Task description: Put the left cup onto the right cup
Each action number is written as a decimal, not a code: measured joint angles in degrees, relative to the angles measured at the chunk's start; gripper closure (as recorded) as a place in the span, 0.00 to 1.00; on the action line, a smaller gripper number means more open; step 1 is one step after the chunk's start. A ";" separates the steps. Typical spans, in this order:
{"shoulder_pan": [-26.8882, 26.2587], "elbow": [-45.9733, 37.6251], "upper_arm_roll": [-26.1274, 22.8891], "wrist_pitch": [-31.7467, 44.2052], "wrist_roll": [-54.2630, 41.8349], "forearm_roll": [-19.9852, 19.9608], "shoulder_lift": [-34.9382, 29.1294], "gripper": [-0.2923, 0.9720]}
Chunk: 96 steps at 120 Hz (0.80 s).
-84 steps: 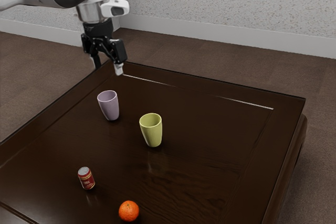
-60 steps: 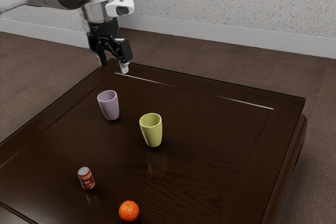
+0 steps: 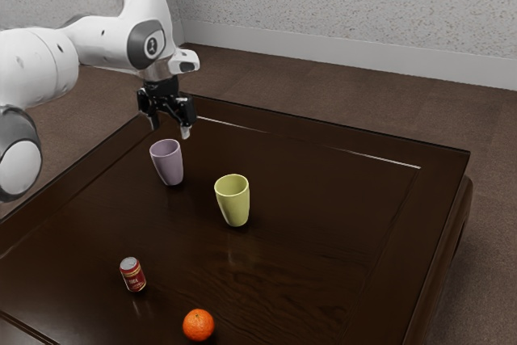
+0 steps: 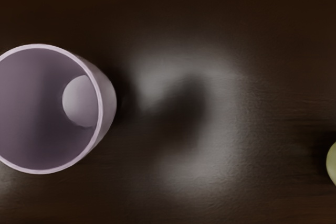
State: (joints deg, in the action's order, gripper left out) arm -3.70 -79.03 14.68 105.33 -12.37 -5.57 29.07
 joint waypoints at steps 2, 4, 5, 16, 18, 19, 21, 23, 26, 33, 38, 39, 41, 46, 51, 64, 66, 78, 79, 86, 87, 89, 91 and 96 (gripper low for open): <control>0.12 0.71 0.00 0.49 -0.28 -0.36 1.10 0.23; 0.22 1.34 0.00 0.93 -0.54 -0.70 2.11 0.23; 0.27 1.62 0.00 1.15 -0.67 -0.86 2.58 0.23; 1.02 2.85 -0.01 3.00 -1.94 -2.09 6.24 0.23; 1.29 2.79 -0.03 3.26 -2.14 -2.25 6.56 0.23; 1.40 2.77 -0.04 3.38 -2.24 -2.32 6.69 0.23; 1.59 2.71 -0.05 3.61 -2.43 -2.44 6.94 0.23; 1.74 2.67 -0.04 3.82 -2.61 -2.56 7.25 0.23; 2.04 2.62 -0.05 4.10 -2.88 -2.69 7.80 0.23; 2.62 2.43 -0.07 4.74 -3.46 -2.89 8.57 0.23; 2.78 2.25 -0.08 5.56 -3.86 -2.90 9.03 0.23; 2.80 2.23 -0.08 5.71 -3.94 -2.91 9.18 0.23; 2.83 2.20 -0.08 5.99 -4.08 -2.95 9.48 0.23; 2.87 2.15 -0.09 6.61 -4.42 -3.05 10.22 0.23; 2.89 2.12 -0.08 7.26 -4.74 -3.12 10.76 0.23; 2.90 2.10 -0.09 8.75 -5.44 -3.40 11.99 0.23; 2.90 2.10 -0.09 8.95 -5.53 -3.45 12.14 0.23; 2.90 2.10 -0.09 10.17 -6.16 -3.59 12.36 0.43; 2.90 2.10 -0.09 10.24 -6.21 -3.59 12.35 0.45; 2.90 2.10 -0.08 10.65 -6.58 -3.55 12.26 0.57; 2.90 2.10 -0.08 10.71 -6.62 -3.54 12.25 0.58; 2.90 2.10 -0.07 10.80 -6.72 -3.51 12.24 0.61; 2.90 2.10 -0.06 10.88 -6.81 -3.51 12.23 0.63; 2.90 2.10 -0.07 11.04 -7.03 -3.58 12.19 0.68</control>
State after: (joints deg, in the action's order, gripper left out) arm -0.79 -76.93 14.61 116.37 -19.40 -9.15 41.26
